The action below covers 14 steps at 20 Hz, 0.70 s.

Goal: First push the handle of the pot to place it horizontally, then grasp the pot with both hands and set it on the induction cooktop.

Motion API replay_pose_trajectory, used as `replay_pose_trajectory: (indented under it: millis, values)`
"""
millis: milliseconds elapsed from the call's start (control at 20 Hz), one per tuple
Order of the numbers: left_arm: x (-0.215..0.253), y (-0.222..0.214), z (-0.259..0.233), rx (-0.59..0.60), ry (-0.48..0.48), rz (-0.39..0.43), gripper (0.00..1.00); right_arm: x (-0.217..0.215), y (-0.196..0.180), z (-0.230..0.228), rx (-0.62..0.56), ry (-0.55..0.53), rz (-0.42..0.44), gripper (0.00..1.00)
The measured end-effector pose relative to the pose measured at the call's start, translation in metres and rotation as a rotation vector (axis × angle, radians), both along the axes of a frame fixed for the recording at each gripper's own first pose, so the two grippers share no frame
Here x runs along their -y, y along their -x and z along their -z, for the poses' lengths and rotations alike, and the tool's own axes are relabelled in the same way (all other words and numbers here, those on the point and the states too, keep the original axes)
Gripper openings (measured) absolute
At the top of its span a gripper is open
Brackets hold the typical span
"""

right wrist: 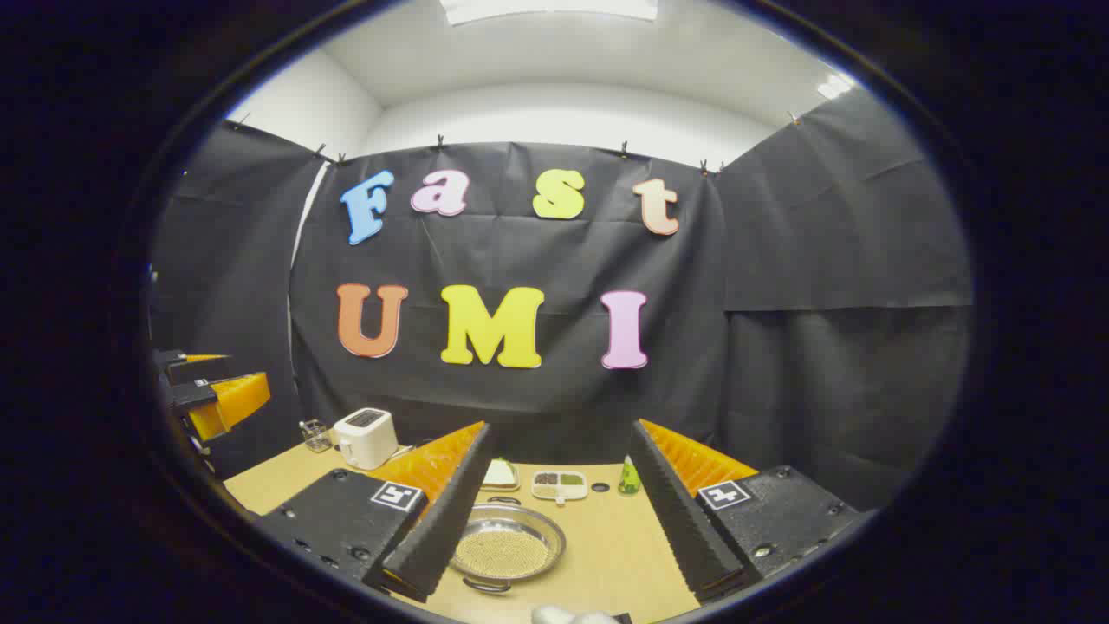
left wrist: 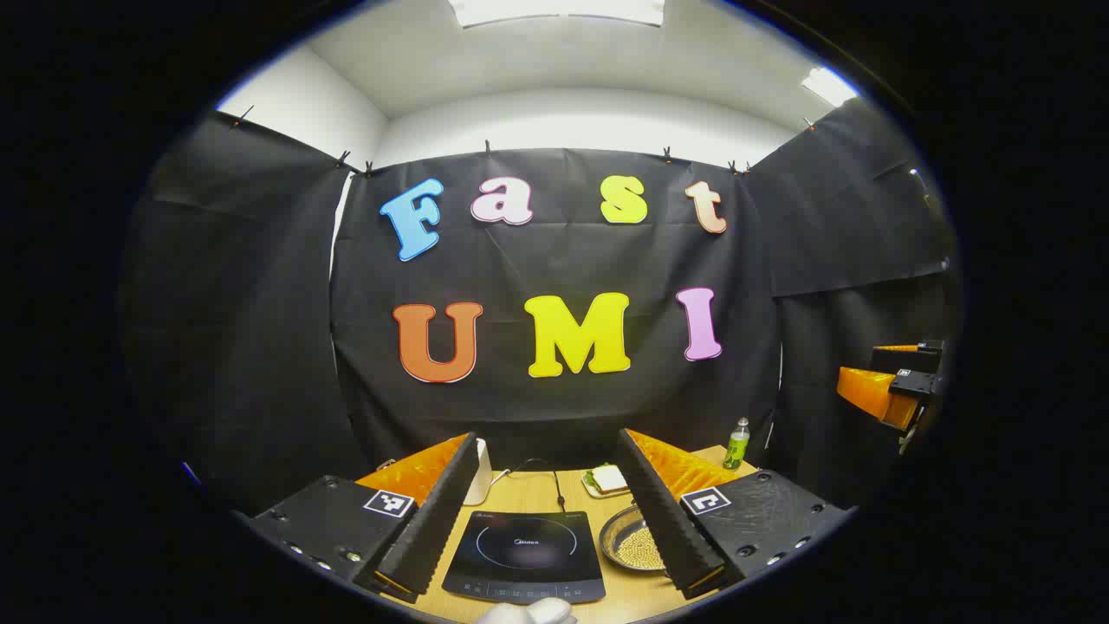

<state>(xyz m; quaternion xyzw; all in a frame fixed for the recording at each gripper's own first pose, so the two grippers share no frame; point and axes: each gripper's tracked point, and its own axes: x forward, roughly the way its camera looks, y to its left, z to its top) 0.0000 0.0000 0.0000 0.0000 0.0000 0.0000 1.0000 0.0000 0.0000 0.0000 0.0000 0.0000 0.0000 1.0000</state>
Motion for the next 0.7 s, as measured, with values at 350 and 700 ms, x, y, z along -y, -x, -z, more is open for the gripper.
replay_pose_trajectory:
  millis: [350, 700]
  values:
    - [-0.003, 0.0009, -0.0016, 0.002, -0.002, -0.015, 0.96, 0.003, 0.001, 0.0016, 0.001, 0.01, -0.003, 0.96]
    - [-0.0071, 0.0022, 0.0026, -0.001, -0.013, -0.027, 0.96, -0.0019, 0.0008, 0.0062, -0.01, 0.012, -0.022, 0.96]
